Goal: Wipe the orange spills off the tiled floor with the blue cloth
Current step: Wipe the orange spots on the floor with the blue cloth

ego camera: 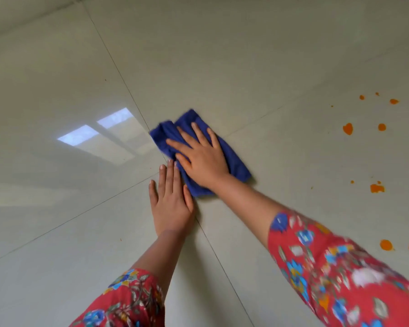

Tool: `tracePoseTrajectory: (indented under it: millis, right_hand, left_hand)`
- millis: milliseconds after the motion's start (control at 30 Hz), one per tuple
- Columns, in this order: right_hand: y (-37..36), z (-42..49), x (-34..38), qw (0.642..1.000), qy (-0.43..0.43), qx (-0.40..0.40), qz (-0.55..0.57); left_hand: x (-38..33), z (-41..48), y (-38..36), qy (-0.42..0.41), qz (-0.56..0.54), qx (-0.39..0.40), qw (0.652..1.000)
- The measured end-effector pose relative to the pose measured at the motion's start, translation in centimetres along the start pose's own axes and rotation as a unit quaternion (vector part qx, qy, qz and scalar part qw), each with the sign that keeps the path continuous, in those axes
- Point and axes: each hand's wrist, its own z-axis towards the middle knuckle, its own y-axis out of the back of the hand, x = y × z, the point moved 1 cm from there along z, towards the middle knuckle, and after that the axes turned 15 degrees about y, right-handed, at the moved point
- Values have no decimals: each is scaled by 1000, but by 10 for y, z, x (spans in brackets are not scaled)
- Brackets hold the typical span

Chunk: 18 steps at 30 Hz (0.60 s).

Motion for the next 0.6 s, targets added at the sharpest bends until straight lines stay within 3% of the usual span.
tracePoseTrajectory:
  millis: [167, 267, 367, 400, 467, 533, 600]
  right_hand:
    - [13, 75, -56, 994, -105, 38, 5]
    - [29, 44, -103, 967, -254, -18, -11]
    - [18, -22, -72, 919, -379, -102, -28]
    - [11, -35, -46, 922, -369, -111, -34]
    - [-2, -41, -4, 960, -267, -81, -31]
    - [1, -25, -9, 984, -171, -48, -8]
    - [13, -21, -44, 987, -162, -14, -14]
  left_hand:
    - [3, -2, 3, -1, -12, 13, 1000]
    - [0, -2, 3, -9, -16, 16, 1000]
    - [1, -1, 3, -12, -17, 16, 1000]
    - [1, 1, 2, -12, -18, 17, 1000]
    - [1, -1, 3, -20, -17, 22, 999]
    - [0, -2, 4, -44, -19, 22, 999]
    - [1, -3, 6, -68, -28, 34, 997]
